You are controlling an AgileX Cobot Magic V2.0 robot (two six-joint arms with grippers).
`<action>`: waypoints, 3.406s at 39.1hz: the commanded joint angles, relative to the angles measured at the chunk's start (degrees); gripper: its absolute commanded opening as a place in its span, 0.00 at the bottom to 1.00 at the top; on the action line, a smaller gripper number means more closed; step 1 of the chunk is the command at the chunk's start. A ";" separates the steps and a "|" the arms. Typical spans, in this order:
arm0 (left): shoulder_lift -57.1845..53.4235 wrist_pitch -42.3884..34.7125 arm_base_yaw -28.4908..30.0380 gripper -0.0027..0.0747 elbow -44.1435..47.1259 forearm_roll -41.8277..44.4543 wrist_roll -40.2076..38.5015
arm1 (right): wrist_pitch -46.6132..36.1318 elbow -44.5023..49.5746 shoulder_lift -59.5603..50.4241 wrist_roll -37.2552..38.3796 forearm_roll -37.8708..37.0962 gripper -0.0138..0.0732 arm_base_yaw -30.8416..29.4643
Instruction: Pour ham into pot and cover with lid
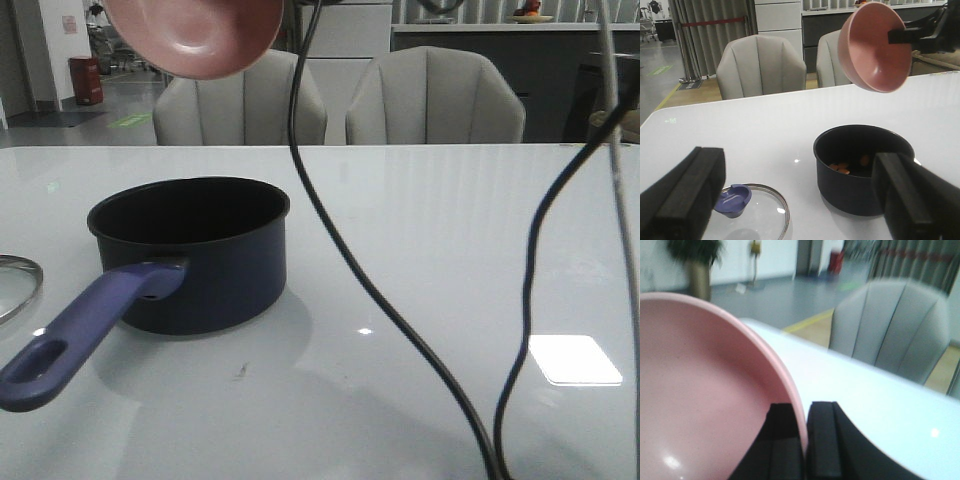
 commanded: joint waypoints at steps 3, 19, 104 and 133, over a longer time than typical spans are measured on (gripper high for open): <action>0.59 -4.60 0.06 0.84 -1.51 0.17 -0.52 | 15.97 -1.55 -8.55 0.53 0.11 0.30 -0.78; 0.59 -4.60 0.06 0.84 -1.51 0.17 -0.52 | 46.53 -1.49 -10.83 9.01 -1.50 0.30 -13.68; 0.59 -4.60 0.06 0.84 -1.51 0.17 -0.52 | 32.22 29.51 -45.15 6.34 -4.44 0.67 -24.41; 0.59 -4.70 0.06 0.84 -1.51 -0.37 -0.52 | 9.95 60.39 -77.73 6.33 -4.44 0.67 -17.14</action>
